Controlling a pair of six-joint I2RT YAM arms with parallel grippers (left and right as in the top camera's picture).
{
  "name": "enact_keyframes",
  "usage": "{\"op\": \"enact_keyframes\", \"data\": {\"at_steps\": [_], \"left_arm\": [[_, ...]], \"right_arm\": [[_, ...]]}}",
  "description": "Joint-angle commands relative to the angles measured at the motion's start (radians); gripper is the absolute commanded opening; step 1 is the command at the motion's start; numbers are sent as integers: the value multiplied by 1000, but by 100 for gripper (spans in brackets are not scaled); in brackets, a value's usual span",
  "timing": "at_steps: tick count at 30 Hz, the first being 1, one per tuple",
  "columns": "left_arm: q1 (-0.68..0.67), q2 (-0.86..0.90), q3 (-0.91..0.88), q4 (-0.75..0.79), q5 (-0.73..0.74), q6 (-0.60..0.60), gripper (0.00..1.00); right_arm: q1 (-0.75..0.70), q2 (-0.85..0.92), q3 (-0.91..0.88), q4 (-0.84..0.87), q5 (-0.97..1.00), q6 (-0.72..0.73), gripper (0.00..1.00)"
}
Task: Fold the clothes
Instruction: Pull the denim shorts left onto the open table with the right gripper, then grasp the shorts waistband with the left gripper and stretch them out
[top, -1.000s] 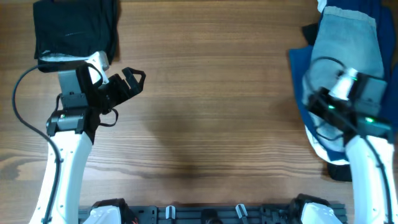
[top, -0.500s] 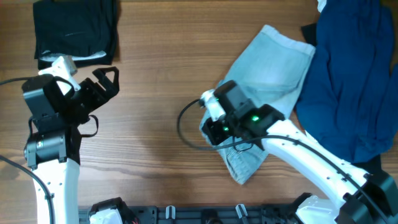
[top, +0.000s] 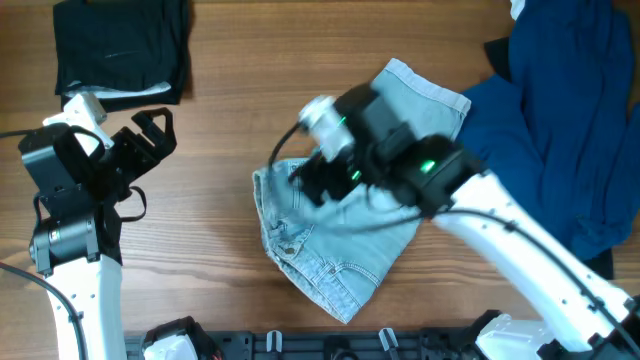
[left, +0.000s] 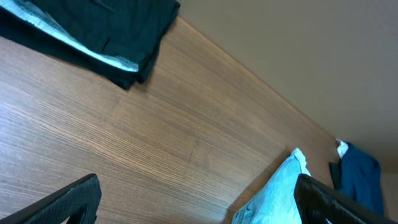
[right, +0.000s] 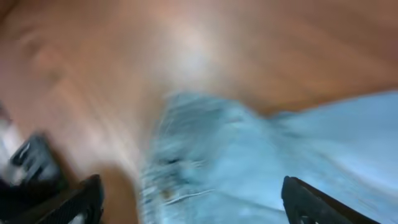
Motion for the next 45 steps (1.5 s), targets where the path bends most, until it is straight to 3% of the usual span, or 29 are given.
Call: {"op": "enact_keyframes", "data": {"at_steps": [1,3,4,8,10,17,18,19,21,23,26,29,30,31,35,45], "left_arm": [[-75,-10,17,-35,94,143,97],[-176,-3,17,-91,48,219,96],[-283,20,17,-135,-59,246,97],[-485,124,17,-130,-203,283,98],[-594,275,17,-72,-226,343,95],[-618,529,23,-56,-252,344,88],[-620,539,23,-56,-226,344,83],[-620,543,23,-56,-179,344,71],[-620,539,23,-56,-124,339,29],[-620,530,23,-56,-122,338,4],[-620,469,50,-64,-124,340,4],[-620,367,115,-103,-173,319,4],[-620,311,132,-108,-212,281,4],[-620,277,133,-103,-222,276,4],[-620,209,133,-108,-229,276,4],[-620,213,133,-133,-309,276,4]], "right_arm": [[-202,-7,26,-22,50,60,96],[-336,-6,26,-26,37,43,98],[-416,-5,26,-25,-17,-23,99],[-507,3,25,-36,-59,-107,99],[-517,3,24,-39,-41,-128,98],[-517,3,24,-36,-21,-129,98],[-517,5,24,-34,-20,-128,98],[-517,10,24,-34,0,-126,97],[-517,24,24,-35,33,-116,96],[-517,41,24,-35,37,-99,92],[-517,114,23,-36,54,-19,80],[-517,207,23,-47,54,71,76],[-517,249,23,-58,68,145,64],[-517,269,23,-60,90,200,62],[-517,333,23,-44,156,326,63],[-570,509,23,-7,163,374,70]]}}
